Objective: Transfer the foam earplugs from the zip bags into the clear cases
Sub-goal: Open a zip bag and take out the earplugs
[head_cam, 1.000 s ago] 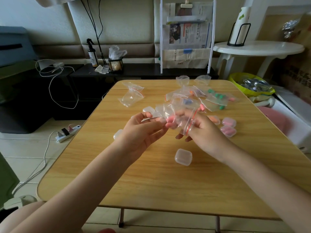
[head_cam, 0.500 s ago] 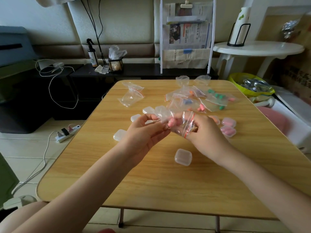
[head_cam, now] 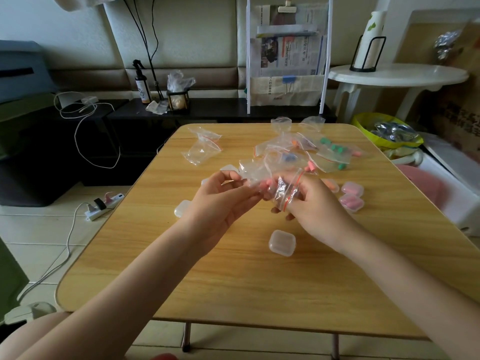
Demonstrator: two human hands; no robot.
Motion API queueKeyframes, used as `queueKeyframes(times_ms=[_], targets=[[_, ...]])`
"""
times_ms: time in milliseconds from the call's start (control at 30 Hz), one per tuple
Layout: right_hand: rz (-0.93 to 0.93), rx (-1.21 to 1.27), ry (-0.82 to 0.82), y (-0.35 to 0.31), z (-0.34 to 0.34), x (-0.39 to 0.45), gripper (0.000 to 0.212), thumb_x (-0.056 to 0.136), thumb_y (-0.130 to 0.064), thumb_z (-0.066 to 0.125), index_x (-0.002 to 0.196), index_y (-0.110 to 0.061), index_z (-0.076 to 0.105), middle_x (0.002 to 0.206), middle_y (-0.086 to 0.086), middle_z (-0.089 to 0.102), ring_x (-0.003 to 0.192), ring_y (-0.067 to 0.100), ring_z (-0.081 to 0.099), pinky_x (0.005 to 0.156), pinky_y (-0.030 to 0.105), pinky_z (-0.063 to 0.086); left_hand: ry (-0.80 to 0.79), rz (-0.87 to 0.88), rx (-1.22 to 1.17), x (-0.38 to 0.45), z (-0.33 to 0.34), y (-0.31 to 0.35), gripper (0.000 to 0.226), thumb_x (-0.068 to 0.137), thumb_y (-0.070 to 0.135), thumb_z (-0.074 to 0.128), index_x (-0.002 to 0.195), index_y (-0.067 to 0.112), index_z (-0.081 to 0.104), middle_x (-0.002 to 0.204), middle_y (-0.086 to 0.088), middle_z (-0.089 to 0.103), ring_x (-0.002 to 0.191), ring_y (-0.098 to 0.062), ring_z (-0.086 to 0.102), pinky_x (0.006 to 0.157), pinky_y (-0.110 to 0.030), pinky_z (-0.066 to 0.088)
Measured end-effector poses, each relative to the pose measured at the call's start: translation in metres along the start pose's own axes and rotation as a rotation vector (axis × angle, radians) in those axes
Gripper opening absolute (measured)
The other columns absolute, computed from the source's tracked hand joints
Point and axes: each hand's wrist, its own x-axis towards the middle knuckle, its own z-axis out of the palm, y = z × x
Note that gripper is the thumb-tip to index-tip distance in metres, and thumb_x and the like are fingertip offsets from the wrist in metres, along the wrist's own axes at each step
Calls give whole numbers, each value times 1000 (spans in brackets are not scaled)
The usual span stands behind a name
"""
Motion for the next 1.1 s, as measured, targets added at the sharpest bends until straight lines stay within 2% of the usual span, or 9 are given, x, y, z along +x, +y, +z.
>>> queueKeyframes(times_ms=[100, 200, 300, 433, 533, 667, 733, 933, 1100], targets=[[-13, 16, -18, -2, -1, -1, 20, 88, -12, 64, 103, -24, 70, 86, -11, 69, 68, -6, 62, 55, 10, 43, -42, 10, 44, -2, -1, -2, 35, 65, -2, 69, 88, 10, 46, 97, -19, 61, 88, -22, 68, 86, -28, 56], [-50, -7, -26, -4, -1, -2, 13, 82, -19, 72, 90, -30, 70, 75, -20, 67, 71, -8, 62, 63, 9, 45, 14, 1, 43, -2, -2, -4, 28, 73, -5, 66, 85, 10, 46, 86, -14, 63, 76, -18, 69, 74, -23, 57], [-54, -55, 22, -3, 0, -1, 15, 76, -23, 77, 91, -21, 74, 77, -15, 67, 75, -8, 61, 69, 8, 44, 94, -14, 52, 0, -2, -5, 26, 83, -8, 60, 80, 12, 44, 80, -12, 63, 64, -13, 67, 62, -20, 55], [-29, -6, 47, -4, 2, -2, 22, 73, -36, 74, 89, -22, 73, 81, -7, 70, 74, -4, 62, 65, 11, 47, 127, 15, 44, 0, -2, -6, 27, 85, -11, 58, 80, 11, 43, 79, -12, 59, 67, -14, 66, 64, -21, 56], [40, 68, 51, -2, 2, -1, 16, 74, -32, 74, 88, -27, 70, 78, -6, 69, 70, 1, 60, 57, 15, 46, 210, 158, 391, 0, -3, -7, 24, 85, -8, 62, 80, 9, 45, 84, -11, 56, 70, -16, 64, 66, -22, 56], [154, 132, 11, 3, -1, 1, 12, 88, -19, 66, 100, -23, 67, 93, -8, 69, 81, 12, 66, 57, 19, 50, 247, 308, 754, -2, -5, -3, 23, 89, -2, 59, 76, 18, 58, 91, 0, 66, 69, -6, 68, 77, -47, 57], [164, 148, -18, 4, -3, 1, 11, 91, -15, 63, 99, -20, 68, 95, -8, 69, 81, 10, 66, 58, 19, 51, 256, 338, 881, -3, -6, -1, 30, 92, 1, 54, 77, 25, 65, 93, 8, 69, 69, -2, 68, 74, -40, 55], [187, 228, 23, 8, -18, 4, 14, 90, -21, 61, 99, -13, 69, 92, 1, 71, 76, 9, 66, 59, 22, 54, 387, 270, 897, 6, -20, 1, 32, 94, 2, 48, 112, 21, 66, 107, 6, 65, 73, -5, 66, 57, -4, 43], [217, 205, 129, 18, -31, 8, 12, 89, -16, 63, 98, -13, 70, 94, 9, 71, 72, 9, 65, 59, 18, 53, 352, 229, 866, 6, -23, -3, 48, 89, 4, 60, 132, 24, 49, 117, 13, 58, 68, -9, 66, 63, -18, 54]])
